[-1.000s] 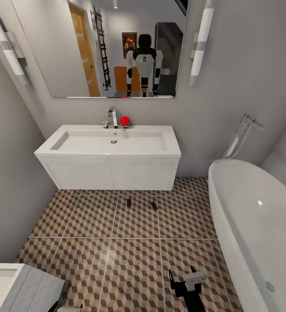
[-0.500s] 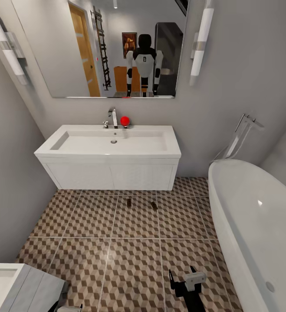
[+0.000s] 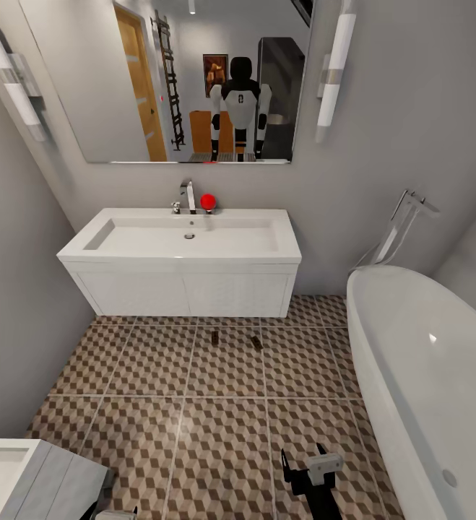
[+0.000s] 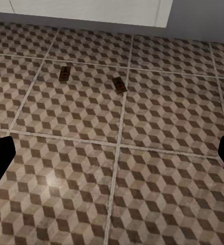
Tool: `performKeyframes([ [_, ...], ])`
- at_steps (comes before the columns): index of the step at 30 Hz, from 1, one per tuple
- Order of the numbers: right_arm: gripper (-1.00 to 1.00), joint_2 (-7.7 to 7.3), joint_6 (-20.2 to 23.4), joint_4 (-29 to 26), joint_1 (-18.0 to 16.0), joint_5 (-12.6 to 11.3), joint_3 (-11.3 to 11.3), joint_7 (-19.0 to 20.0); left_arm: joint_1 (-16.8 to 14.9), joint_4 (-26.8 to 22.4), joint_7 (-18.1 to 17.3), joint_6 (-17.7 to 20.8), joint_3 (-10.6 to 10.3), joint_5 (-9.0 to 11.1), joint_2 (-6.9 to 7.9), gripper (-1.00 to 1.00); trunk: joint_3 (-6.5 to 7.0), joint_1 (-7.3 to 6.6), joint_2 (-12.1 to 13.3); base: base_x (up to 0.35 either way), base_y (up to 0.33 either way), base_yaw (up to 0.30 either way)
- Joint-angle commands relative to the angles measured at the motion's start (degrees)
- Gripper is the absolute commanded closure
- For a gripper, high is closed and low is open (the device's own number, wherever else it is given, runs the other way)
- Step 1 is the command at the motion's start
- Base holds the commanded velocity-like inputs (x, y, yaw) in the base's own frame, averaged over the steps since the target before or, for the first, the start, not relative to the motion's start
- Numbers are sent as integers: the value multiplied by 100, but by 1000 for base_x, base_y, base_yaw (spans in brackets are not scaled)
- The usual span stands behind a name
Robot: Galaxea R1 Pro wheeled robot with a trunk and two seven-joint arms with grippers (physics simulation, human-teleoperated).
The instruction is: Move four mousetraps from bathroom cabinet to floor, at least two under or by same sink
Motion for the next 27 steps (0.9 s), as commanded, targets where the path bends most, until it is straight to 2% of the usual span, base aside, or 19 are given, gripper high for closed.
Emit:
performKeyframes([
  [1, -100, 1, -10, 6, -5, 15, 45, -60, -6, 14, 37, -21, -49, 3, -4, -100, -10, 3, -10, 0, 0, 0],
  [27, -100, 1, -10, 6, -6, 15, 45, -60, -6, 14, 37, -21, -49, 3, -4, -100, -10, 3, -10, 0, 0, 0],
])
